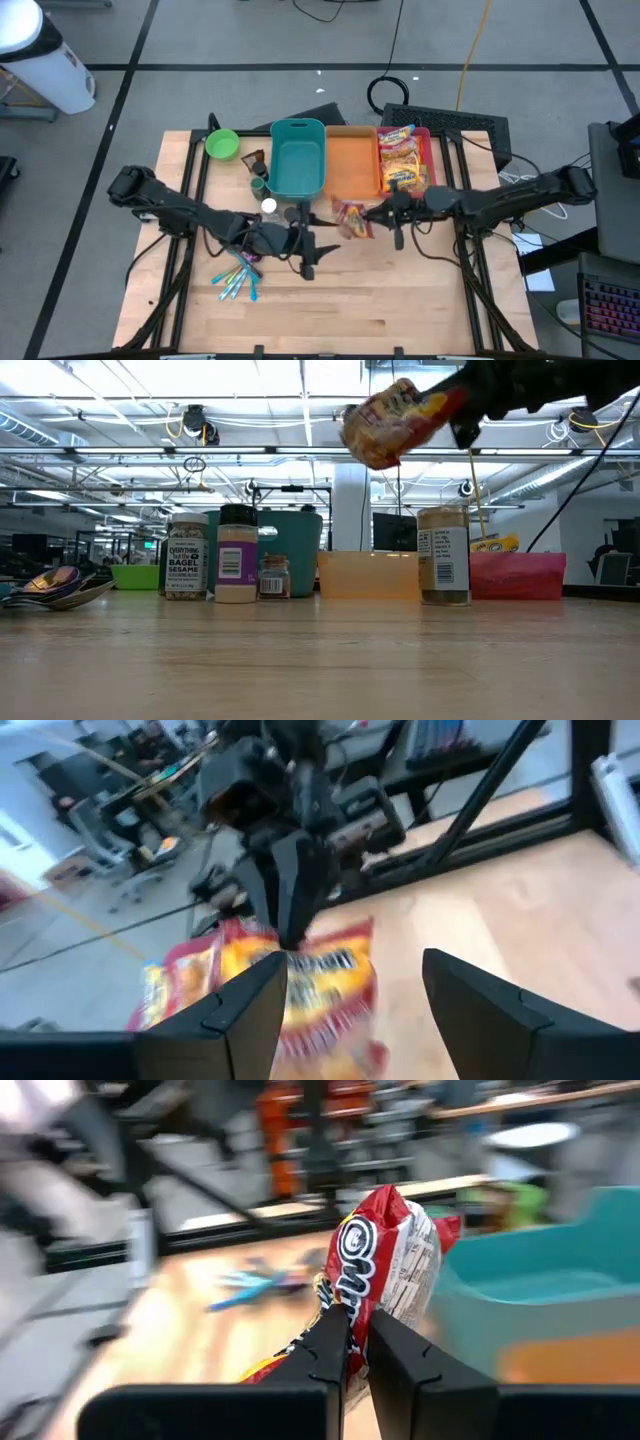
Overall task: Pick & Place Food Item
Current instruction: Put the red noodle pack into the red bin
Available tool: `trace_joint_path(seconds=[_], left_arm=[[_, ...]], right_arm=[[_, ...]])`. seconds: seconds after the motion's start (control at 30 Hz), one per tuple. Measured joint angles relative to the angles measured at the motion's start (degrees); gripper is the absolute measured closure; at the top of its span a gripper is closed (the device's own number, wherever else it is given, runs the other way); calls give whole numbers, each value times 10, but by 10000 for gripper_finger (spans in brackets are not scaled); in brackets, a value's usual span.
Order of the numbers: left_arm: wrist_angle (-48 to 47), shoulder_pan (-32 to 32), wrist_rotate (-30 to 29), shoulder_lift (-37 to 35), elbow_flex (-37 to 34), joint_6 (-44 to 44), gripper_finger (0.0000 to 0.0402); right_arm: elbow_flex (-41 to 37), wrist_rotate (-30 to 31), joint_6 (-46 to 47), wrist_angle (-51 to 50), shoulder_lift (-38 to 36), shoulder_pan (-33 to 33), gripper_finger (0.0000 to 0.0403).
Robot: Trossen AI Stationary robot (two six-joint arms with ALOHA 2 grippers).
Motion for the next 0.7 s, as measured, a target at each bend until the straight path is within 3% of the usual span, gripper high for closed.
trace_joint_path(seconds=[0.2,0.33,0.43,0.57,0.7], left_arm=[[-79,5,5,-50,-26,-47,158],[-59,28,10,-84,-75,-63,158],[-24,49,10,-101,-110,-77,158],[10,75,10,-100,-126,-96,158],[16,88,16,-100,-125,-124,158]], right_arm=[[-61,210,-10,-36,-108,0,389],[-108,376,-39,-26,-169,0,389],[-158,478,-78,38,-189,-7,389],[-237,529,-160,192,-185,-52,389],[-307,495,-193,295,-177,-122,384]])
